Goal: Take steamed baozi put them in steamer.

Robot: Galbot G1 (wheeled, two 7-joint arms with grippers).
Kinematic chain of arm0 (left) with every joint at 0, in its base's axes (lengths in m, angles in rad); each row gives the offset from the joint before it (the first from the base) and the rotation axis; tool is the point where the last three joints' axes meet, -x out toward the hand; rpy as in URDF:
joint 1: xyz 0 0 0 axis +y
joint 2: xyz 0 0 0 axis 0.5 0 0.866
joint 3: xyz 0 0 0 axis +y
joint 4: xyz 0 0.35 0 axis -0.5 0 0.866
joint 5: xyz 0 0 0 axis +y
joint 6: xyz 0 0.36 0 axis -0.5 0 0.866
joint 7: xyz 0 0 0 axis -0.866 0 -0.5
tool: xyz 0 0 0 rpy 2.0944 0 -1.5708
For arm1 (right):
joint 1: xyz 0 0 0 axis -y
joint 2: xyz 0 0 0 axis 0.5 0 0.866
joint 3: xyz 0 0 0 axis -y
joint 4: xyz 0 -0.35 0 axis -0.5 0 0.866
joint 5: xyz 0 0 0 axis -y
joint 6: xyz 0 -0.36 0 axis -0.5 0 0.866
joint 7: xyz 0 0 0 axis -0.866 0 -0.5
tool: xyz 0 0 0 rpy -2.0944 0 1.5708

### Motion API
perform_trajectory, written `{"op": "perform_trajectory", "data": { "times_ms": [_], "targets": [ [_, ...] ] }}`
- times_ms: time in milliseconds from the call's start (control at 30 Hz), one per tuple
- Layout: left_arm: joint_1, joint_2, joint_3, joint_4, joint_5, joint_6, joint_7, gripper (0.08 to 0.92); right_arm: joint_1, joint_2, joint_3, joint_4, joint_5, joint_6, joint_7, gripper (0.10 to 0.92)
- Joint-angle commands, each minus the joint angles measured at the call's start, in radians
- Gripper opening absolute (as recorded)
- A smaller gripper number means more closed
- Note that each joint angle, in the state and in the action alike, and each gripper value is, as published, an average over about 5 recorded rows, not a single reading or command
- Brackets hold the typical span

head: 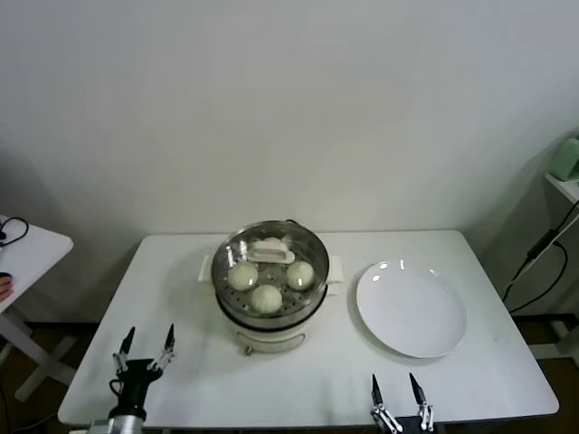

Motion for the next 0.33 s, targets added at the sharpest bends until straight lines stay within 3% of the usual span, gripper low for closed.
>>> {"op": "perform_trajectory", "data": {
  "times_ms": [33, 333],
  "targets": [
    [0.006, -0.004, -0.004, 0.022, -0.011, -0.028, 0.008, 0.823, -0.001, 0.001, -0.001, 0.001, -0.002, 0.0, 0.0, 0.823],
    [0.01, -0.01, 0.003, 0.02, 0.004, -0.031, 0.012, 0.823, -0.003, 0.004, -0.005, 0.002, -0.007, 0.002, 0.001, 0.823]
  ]
}}
